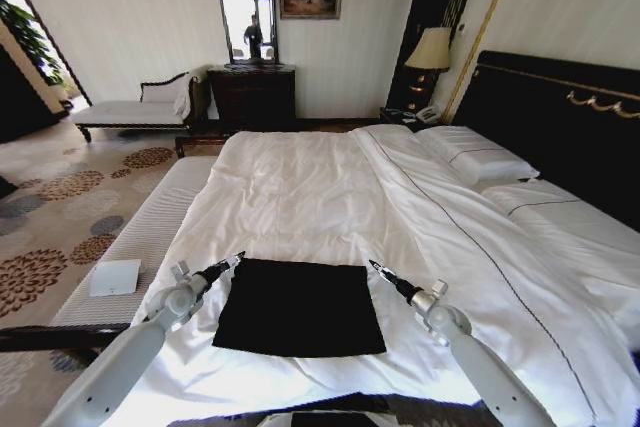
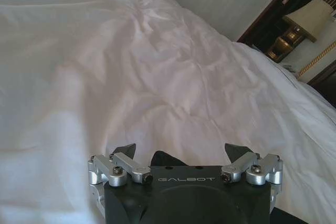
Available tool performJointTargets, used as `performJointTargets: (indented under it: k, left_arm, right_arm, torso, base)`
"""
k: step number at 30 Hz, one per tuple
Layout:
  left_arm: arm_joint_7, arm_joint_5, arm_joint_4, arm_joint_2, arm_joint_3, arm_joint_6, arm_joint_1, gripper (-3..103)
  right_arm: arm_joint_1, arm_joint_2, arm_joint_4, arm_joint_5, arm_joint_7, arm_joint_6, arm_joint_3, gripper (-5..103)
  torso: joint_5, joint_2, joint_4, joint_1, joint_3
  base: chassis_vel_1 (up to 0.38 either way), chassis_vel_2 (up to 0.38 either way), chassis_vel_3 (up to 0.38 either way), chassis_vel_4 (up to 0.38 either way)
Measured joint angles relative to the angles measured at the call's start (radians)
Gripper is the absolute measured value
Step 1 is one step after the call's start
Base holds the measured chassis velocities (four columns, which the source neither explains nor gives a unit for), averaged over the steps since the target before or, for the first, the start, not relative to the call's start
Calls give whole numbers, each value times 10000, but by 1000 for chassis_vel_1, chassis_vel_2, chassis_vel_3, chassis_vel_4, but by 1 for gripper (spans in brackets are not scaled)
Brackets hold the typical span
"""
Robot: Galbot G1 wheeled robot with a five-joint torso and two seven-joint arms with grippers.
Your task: Fold the clothes on the bed.
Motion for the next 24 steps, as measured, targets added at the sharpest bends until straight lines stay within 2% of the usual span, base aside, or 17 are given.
performJointTargets:
  k: [14,15,17,24]
  left_arm:
    - [-2,-189,-146,50,-12,18,71,94]
    - [-2,-203,-149,52,-4,18,65,94]
    - [-3,-225,-152,51,13,19,58,94]
    - [-34,-293,-345,19,22,23,95,94]
  right_arm:
    - [74,182,-33,-442,-39,-14,-370,100]
    - [127,195,-104,-449,-37,-14,-397,103]
    - [233,229,-266,-517,-36,-16,-496,99]
    - [512,320,-398,-644,-18,-53,-692,95]
  torso:
    - [3,0,-3,0,0]
    - [2,0,-3,0,0]
    - [1,0,-3,0,0]
    - [4,0,-3,0,0]
  base:
    - [0,0,0,0]
    - [0,0,0,0]
    - [0,0,0,0]
    - [0,0,0,0]
